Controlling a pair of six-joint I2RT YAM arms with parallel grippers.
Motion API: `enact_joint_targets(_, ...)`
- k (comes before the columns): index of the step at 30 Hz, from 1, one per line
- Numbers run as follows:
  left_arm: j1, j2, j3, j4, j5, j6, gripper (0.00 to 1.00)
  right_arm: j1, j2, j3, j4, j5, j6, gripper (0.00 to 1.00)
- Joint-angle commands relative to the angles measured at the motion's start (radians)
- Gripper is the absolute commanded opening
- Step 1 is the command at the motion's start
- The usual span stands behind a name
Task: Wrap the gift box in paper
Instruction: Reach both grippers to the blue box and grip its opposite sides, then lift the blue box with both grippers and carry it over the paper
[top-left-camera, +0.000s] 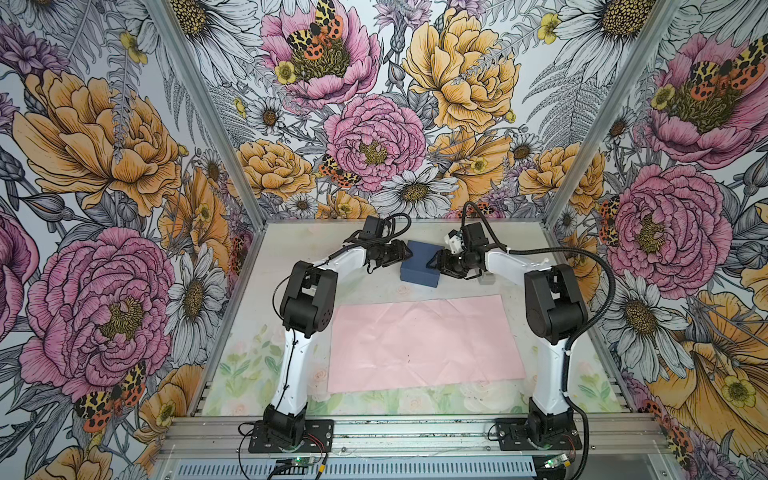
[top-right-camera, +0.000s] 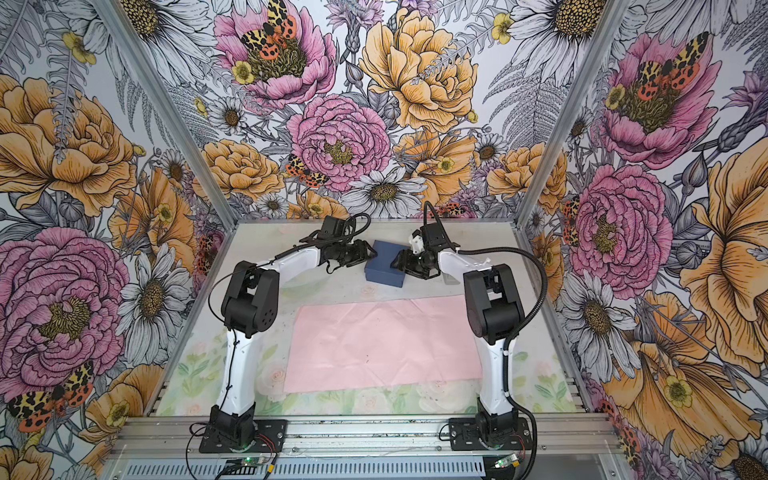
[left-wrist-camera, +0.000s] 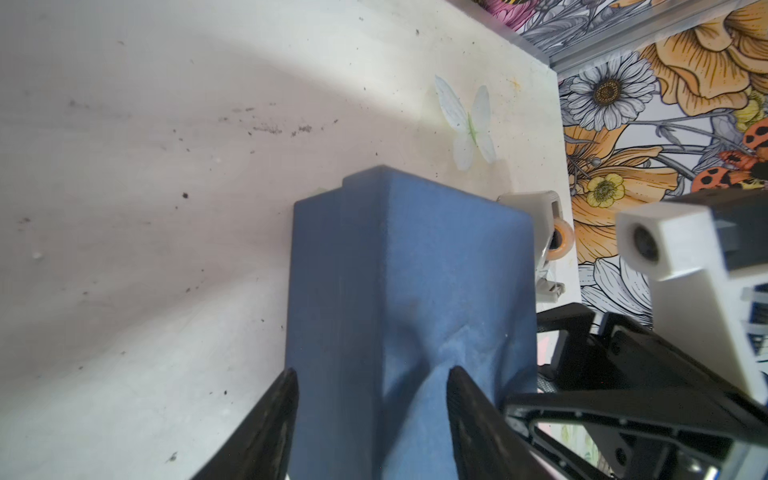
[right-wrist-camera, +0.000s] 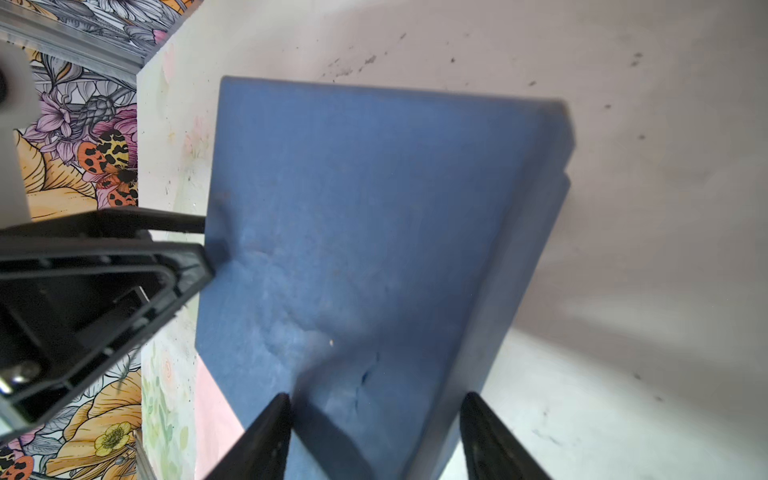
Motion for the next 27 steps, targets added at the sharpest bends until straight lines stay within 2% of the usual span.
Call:
enact_joint_targets(1, -0.008, -0.002, -0.031, 0.03, 0.005, -0.008, 0.55, 0.019, 0.037, 0.032, 0.005, 0.024, 0.0, 0.59)
enact_joint_targets(10, -0.028, -0.027, -0.077, 0.095, 0.005, -0.049, 0.48, 0.037, 0.03, 0.048, 0.006, 0.049, -0.005, 0.48)
enact_joint_targets(19, -0.044, -0.127, -0.124, 0.126, -0.017, -0.067, 0.47, 0.065, -0.041, 0.057, 0.005, 0.054, -0.005, 0.45)
enact_joint_targets(27, -0.069, -0.215, -0.188, 0.144, -0.029, -0.086, 0.47, 0.077, -0.144, -0.012, 0.005, 0.048, 0.002, 0.43)
